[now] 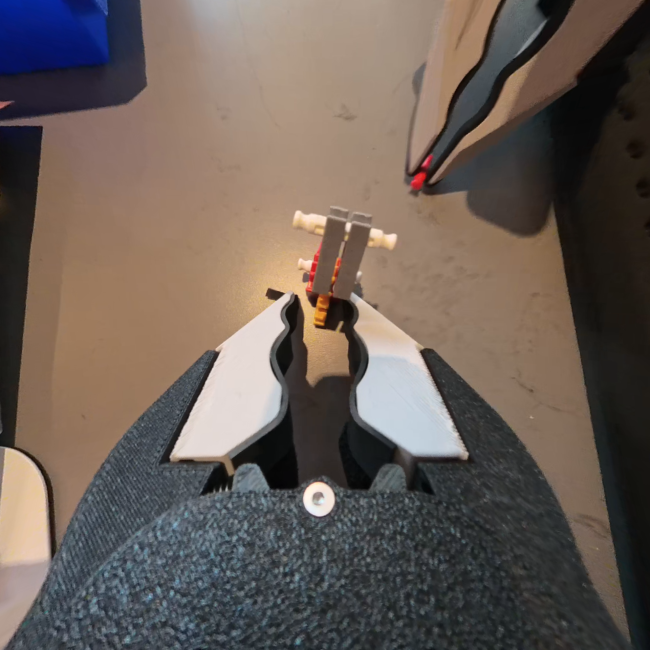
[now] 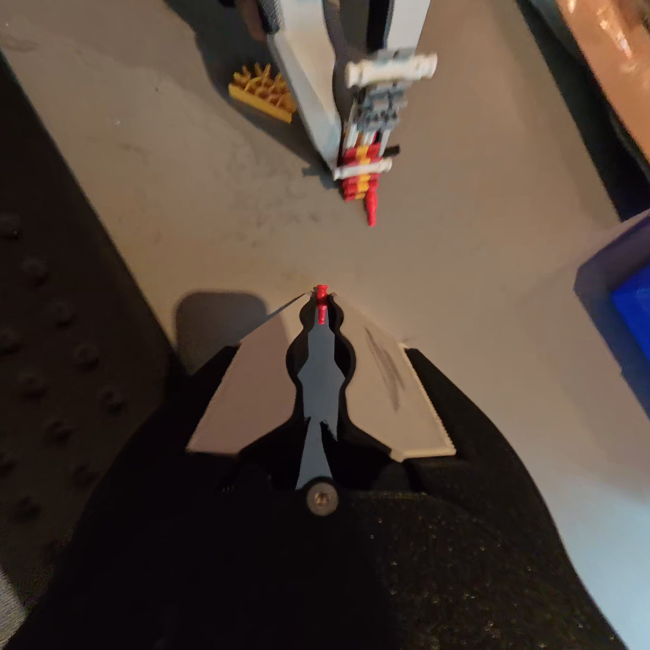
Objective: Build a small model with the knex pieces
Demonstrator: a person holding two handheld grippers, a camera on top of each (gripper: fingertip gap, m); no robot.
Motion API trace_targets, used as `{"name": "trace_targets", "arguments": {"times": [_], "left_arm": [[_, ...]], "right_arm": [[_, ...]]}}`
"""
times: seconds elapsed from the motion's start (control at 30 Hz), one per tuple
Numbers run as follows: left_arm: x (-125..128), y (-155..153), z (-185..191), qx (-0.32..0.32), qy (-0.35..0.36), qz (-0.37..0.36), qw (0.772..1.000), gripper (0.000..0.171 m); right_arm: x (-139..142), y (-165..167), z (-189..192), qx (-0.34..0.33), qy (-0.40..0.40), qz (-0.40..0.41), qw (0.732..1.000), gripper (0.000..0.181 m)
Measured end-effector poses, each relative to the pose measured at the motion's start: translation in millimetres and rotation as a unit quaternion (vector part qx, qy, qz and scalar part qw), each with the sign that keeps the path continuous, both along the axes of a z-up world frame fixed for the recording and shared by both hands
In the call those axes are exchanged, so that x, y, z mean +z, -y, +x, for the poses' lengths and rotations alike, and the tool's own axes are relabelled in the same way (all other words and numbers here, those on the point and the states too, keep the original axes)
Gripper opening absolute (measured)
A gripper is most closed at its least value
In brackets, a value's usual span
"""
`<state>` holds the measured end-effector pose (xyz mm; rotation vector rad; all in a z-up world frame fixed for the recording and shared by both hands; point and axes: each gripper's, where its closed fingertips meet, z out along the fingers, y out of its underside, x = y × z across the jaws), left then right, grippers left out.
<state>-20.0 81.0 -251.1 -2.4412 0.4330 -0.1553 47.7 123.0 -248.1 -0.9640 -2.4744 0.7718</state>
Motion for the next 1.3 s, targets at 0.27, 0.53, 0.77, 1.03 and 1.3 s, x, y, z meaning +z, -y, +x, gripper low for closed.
{"name": "trace_targets", "arguments": {"times": [0.27, 0.53, 0.77, 1.03, 1.3], "left_arm": [[0.3, -0.1, -0.9, -0.015, 0.011, 0.007, 1.000, 0.021], [0.9, 0.2, 1.9, -0.027, 0.021, 0.011, 0.999, 0.027], [0.7, -2.5, 2.3, -0.031, 0.016, 0.014, 0.999, 0.026], [0.4, -5.9, 1.3, -0.033, 0.008, 0.021, 0.999, 0.018], [0.3, -6.1, 1.2, -0.033, 0.010, 0.025, 0.999, 0.018]], "right_arm": [[-2.5, 22.2, -44.6, 0.045, -0.011, -0.002, 0.999, 0.005], [-2.4, 22.0, -44.7, 0.046, -0.011, -0.011, 0.999, 0.012], [-2.9, 23.8, -43.3, 0.042, -0.018, -0.011, 0.999, 0.004], [-2.3, 19.0, -52.3, 0.021, -0.048, -0.002, 0.999, 0.003], [-1.7, 16.7, -57.2, 0.013, -0.069, -0.026, 0.997, 0.002]]}}
